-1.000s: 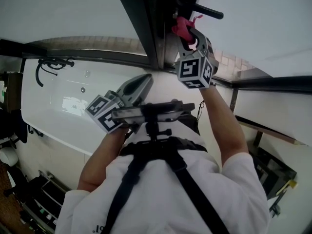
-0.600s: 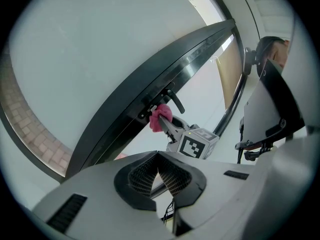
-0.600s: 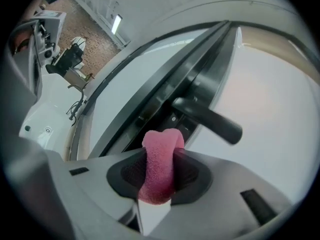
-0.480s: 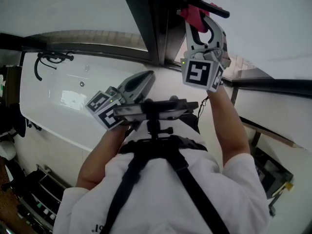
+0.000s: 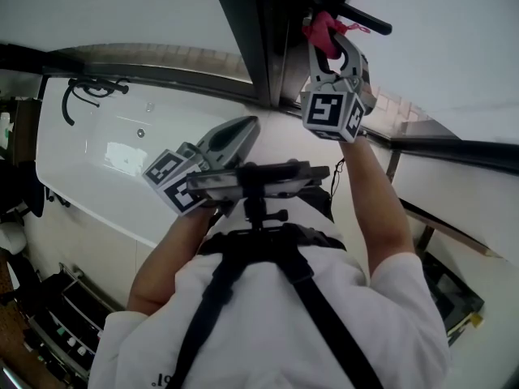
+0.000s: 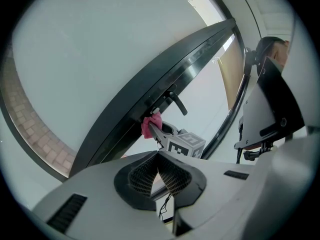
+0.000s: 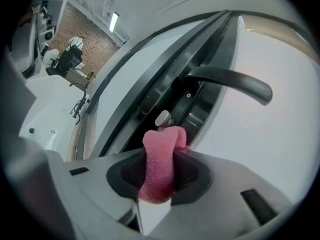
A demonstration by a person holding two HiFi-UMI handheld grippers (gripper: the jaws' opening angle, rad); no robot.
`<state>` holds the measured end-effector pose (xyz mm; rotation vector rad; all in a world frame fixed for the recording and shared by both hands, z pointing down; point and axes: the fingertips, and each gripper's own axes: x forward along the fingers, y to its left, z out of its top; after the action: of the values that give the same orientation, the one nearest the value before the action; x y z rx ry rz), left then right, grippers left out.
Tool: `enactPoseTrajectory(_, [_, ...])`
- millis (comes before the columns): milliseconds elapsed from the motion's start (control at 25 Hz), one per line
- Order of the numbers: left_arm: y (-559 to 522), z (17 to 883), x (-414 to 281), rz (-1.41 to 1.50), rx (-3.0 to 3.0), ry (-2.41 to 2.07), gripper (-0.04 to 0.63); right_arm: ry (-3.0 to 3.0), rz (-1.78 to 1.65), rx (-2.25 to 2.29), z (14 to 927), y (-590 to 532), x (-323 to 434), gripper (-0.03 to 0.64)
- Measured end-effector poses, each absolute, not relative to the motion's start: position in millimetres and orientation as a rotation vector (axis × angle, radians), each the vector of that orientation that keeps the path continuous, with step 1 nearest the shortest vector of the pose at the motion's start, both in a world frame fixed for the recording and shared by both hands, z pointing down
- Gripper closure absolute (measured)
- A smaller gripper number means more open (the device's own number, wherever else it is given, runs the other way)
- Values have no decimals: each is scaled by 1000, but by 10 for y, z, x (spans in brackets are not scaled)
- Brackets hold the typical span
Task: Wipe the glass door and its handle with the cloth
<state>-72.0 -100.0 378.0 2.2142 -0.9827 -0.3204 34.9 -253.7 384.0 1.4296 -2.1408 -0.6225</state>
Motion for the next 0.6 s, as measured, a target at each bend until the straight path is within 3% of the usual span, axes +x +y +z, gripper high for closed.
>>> enactPoseTrajectory(600, [-999,3812,-781,-314,2173,-1056,607,-2126,-433,1252,4741,-2543,283,506])
